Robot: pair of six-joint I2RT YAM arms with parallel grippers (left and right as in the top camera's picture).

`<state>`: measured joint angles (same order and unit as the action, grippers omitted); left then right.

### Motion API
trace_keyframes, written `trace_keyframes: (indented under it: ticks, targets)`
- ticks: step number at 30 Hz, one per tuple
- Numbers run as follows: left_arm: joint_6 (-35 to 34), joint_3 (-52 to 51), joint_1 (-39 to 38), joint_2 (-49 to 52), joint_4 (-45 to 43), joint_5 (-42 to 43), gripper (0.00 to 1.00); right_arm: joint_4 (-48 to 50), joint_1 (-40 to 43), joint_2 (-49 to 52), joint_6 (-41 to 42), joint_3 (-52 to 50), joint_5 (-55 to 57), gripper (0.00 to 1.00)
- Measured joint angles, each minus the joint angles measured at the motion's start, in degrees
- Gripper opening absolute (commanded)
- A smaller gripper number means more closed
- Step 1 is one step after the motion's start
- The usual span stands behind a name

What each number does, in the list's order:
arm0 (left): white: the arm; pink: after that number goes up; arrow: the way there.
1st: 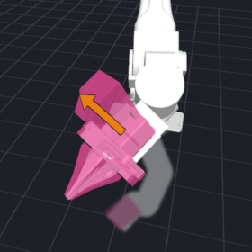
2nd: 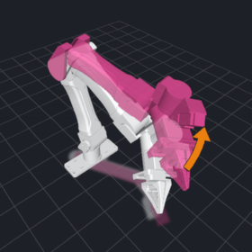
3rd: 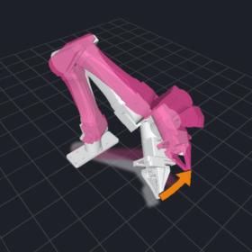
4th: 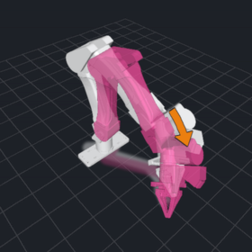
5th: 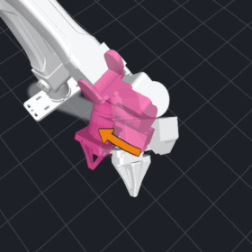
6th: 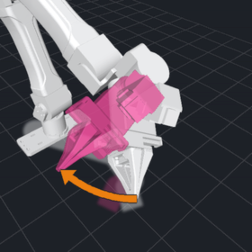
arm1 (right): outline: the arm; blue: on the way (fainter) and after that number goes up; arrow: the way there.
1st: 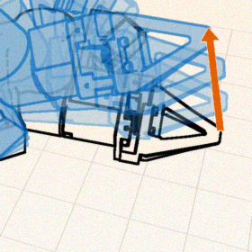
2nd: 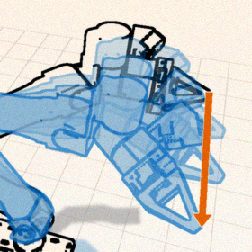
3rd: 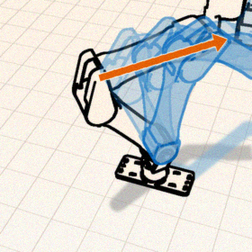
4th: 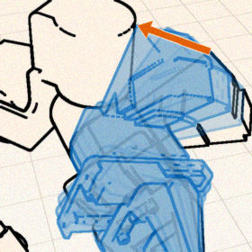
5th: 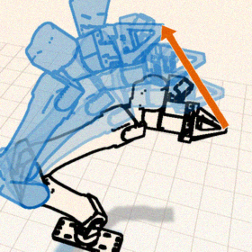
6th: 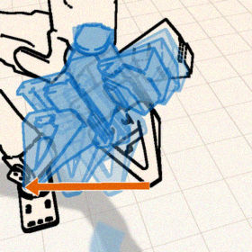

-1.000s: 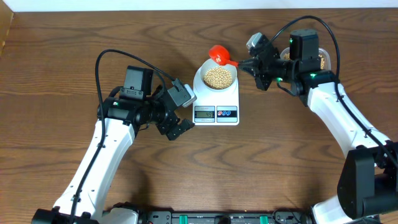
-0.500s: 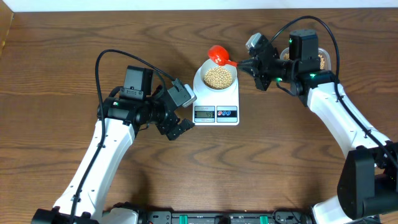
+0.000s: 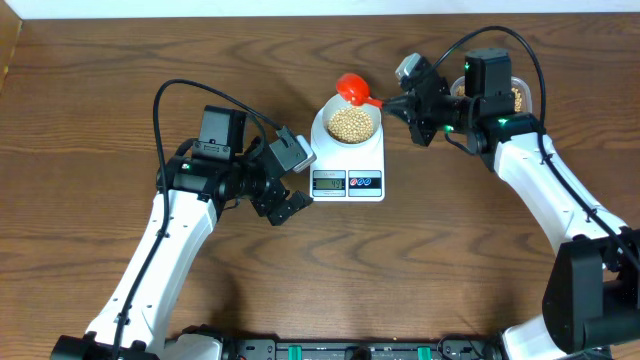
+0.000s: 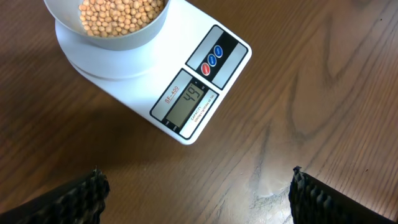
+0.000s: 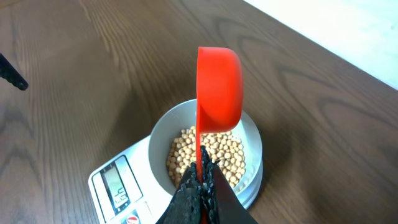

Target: Scoop item into bowl and weigh 50g on scale

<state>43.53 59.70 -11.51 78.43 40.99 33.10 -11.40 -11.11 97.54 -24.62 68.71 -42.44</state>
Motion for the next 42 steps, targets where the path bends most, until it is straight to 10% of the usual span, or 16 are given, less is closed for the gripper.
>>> trace_keyframes:
  ticks: [42]
  targets:
    - [0.0, 0.0, 0.0, 0.0, 0.0, 0.0, 0.95, -1.4, 4.3, 0.0, 11.5, 0.0, -4.7, 0.01]
